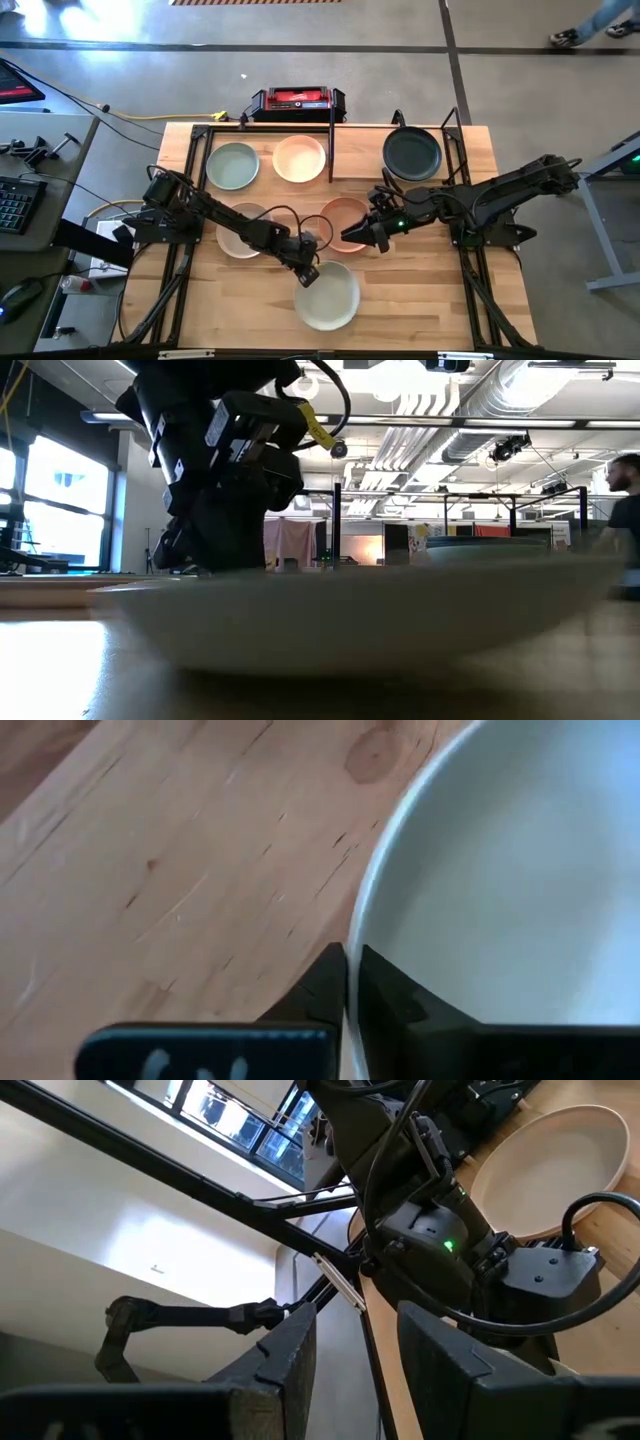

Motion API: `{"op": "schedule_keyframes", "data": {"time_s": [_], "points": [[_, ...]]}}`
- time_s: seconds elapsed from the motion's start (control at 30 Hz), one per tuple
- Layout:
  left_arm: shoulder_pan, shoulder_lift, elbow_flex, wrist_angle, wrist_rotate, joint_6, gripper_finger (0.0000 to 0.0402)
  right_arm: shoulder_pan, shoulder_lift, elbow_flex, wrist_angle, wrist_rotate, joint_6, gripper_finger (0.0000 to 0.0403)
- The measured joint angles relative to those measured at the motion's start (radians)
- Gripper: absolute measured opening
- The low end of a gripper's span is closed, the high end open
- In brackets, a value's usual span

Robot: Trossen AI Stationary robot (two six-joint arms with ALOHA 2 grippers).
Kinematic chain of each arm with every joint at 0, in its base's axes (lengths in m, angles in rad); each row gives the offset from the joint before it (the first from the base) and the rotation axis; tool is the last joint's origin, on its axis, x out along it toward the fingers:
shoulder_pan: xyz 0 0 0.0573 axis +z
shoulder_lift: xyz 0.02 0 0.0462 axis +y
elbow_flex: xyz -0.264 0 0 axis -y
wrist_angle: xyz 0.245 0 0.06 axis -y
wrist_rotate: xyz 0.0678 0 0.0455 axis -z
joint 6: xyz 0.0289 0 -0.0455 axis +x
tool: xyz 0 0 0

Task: Place and stack plates onto a shelf
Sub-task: Stack the gray plate on top of the black plate

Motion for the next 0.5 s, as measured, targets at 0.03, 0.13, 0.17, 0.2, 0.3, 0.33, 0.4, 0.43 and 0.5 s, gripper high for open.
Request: {"op": "schedule_keyframes", "data": {"time_s": [0.03,0.13,0.17,0.2,0.3,0.33,0.4,0.43,0.5], "points": [[0.000,0.000,0.000,-0.001,-0.003,0.002,0.0006,0.000,0.000,0.000,0.000,0.000,0.000,0.0124],[0.000,0.000,0.000,0.001,0.003,0.018,0.0007,0.000,0.000,0.000,0.000,0.000,0.000,0.0124],[0.000,0.000,0.000,0.001,0.007,0.018,0.0005,0.000,0.000,0.000,0.000,0.000,-0.006,0.0124],[0.000,0.000,0.000,0.001,0.008,0.019,0.0004,0.000,0.000,0.000,0.000,0.000,-0.008,0.0124],[0.000,0.000,0.000,0.001,0.009,0.019,0.0004,0.000,0.000,0.000,0.000,0.000,-0.008,0.0124],[0.000,0.000,0.000,0.001,0.009,0.021,0.0004,0.000,0.000,0.000,0.000,0.000,-0.008,0.0124],[0.001,-0.012,0.000,-0.009,0.009,0.025,0.0003,0.000,0.000,0.000,0.000,0.000,-0.014,0.0124],[0.002,-0.016,0.000,-0.006,0.010,0.033,0.0003,0.000,0.000,0.000,0.000,0.000,-0.018,0.0124],[0.008,-0.035,0.000,-0.023,0.009,0.048,0.0003,0.000,0.000,0.000,0.000,0.000,-0.031,0.0124]]}}
